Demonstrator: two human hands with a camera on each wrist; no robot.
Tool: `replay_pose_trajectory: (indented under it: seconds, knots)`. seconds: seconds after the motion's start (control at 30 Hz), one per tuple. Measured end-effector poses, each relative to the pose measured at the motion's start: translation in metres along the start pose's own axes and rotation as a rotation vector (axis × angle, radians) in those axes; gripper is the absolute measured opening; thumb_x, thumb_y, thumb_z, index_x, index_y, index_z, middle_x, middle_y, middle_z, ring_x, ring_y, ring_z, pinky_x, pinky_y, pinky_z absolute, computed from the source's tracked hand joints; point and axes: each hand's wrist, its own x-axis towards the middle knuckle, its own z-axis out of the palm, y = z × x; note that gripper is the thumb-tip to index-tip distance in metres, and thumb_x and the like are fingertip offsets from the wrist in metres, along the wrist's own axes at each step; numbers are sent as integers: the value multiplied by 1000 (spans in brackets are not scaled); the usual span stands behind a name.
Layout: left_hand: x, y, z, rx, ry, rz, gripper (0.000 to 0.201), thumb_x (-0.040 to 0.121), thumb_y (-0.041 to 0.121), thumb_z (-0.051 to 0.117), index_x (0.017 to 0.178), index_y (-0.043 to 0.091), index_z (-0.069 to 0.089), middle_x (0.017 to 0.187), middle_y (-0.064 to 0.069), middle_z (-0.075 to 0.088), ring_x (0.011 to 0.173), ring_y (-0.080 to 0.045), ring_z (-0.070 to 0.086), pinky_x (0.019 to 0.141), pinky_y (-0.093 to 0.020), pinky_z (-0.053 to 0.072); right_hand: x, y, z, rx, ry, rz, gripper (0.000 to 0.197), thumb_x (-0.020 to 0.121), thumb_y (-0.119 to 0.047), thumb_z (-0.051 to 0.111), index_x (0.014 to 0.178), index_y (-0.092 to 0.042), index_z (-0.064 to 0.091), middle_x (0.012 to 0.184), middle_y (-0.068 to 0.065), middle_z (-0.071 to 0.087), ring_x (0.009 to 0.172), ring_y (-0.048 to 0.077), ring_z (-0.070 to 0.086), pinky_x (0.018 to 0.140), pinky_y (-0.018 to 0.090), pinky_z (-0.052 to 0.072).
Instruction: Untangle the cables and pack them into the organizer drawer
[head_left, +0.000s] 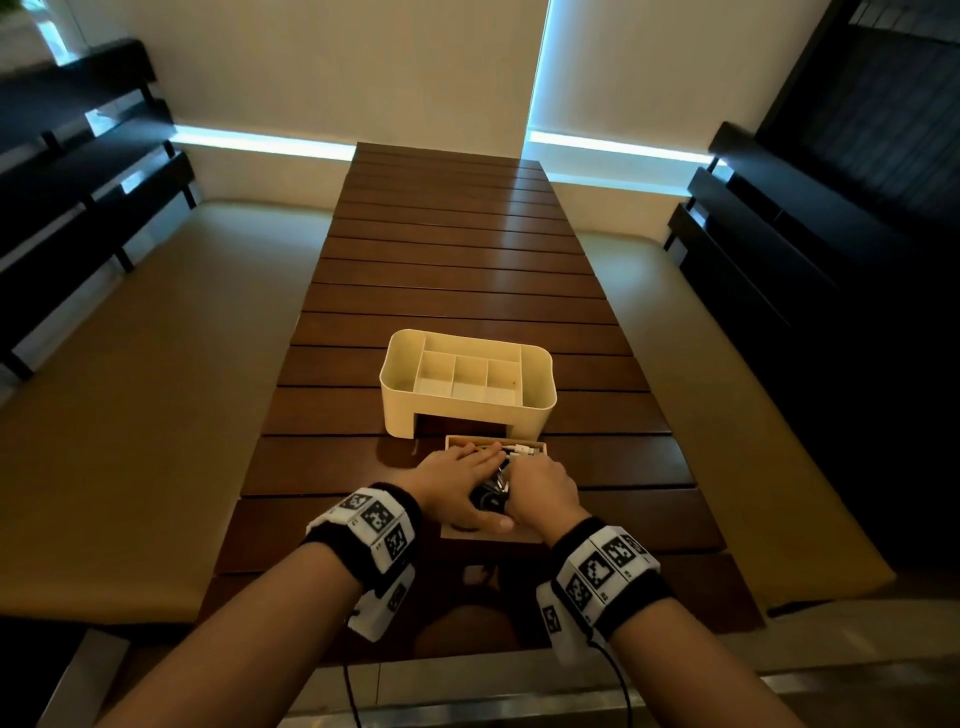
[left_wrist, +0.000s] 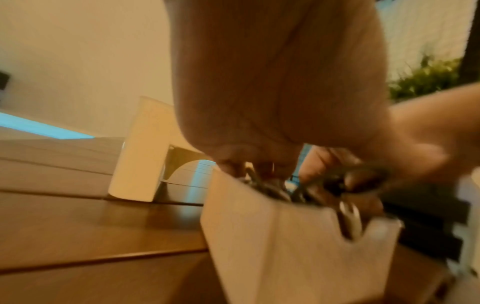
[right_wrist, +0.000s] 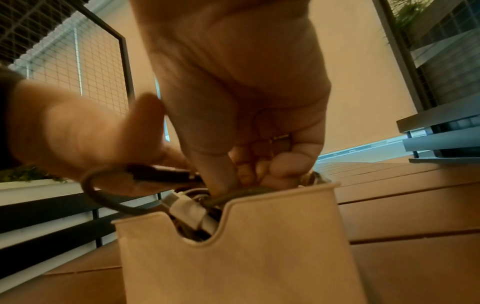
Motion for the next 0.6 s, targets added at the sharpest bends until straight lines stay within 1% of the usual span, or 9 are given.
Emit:
replay_pose_trajectory:
  seconds: [0.1, 0.17, 0.2, 0.27, 0.33, 0.4, 0.47, 0.53, 0.6]
  knots:
    - [3, -4, 22, 33, 325, 51, 82, 83, 64, 51, 150, 29, 18, 157, 6, 20, 141, -19, 19, 112, -36, 18, 1, 4, -5, 26, -43, -5, 42, 82, -24, 68, 121, -12, 55, 123, 10, 55, 115, 28, 53, 89, 35, 47]
    - [6, -4, 29, -10, 463, 68, 74, 83, 64, 50, 146, 31, 30, 151, 8, 32, 135, -16, 28, 107, -32, 23, 0, 12, -10, 69, -64, -60, 40, 81, -26, 68, 117, -14, 58, 117, 10, 60, 109, 27, 56, 87, 33, 48]
    - [8, -3, 30, -22, 495, 65, 71, 83, 64, 50, 144, 31, 35, 149, 8, 37, 132, -16, 30, 105, -31, 24, -2, 18, -12, 147, -66, -84, 37, 82, -23, 68, 117, -15, 57, 111, 8, 62, 104, 24, 59, 83, 31, 49]
    - [11, -1, 29, -19, 537, 45, 68, 82, 64, 52, 140, 29, 44, 142, 8, 46, 127, -15, 36, 100, -29, 27, -7, 31, -14, 412, -81, -124, 42, 80, -15, 69, 118, -20, 52, 98, 2, 61, 85, 13, 60, 65, 20, 51]
    - [16, 0, 26, 7, 570, 25, 67, 78, 65, 56, 133, 26, 52, 130, 6, 55, 116, -16, 42, 92, -28, 30, -11, 36, -13, 575, -46, -191, 44, 80, -10, 68, 120, -24, 53, 101, -4, 57, 78, 2, 55, 57, 9, 44]
    - [19, 1, 24, 34, 596, 9, 66, 74, 67, 59, 123, 23, 60, 119, 5, 60, 105, -17, 46, 87, -29, 34, -10, 36, -5, 541, 81, -245, 33, 84, -12, 65, 116, -20, 63, 109, -5, 56, 82, 0, 53, 68, 8, 43]
    - [21, 1, 26, 25, 616, 10, 68, 69, 70, 60, 115, 20, 64, 112, 4, 63, 100, -18, 49, 84, -30, 37, -8, 37, 5, 493, 219, -244, 23, 85, -10, 63, 106, -15, 70, 108, 0, 61, 92, 9, 57, 82, 20, 47]
    - [20, 1, 30, -4, 643, 40, 71, 66, 72, 55, 108, 17, 69, 103, 2, 67, 93, -19, 56, 80, -30, 42, -9, 38, 12, 439, 251, -204, 18, 84, -14, 65, 101, -18, 70, 101, 1, 60, 94, 14, 54, 82, 24, 44]
    - [18, 0, 32, -22, 645, 58, 70, 63, 73, 50, 96, 16, 72, 91, 2, 70, 81, -19, 61, 73, -30, 48, -13, 42, 17, 440, 173, -115, 15, 84, -21, 67, 98, -20, 68, 95, -2, 57, 89, 11, 53, 78, 24, 44]
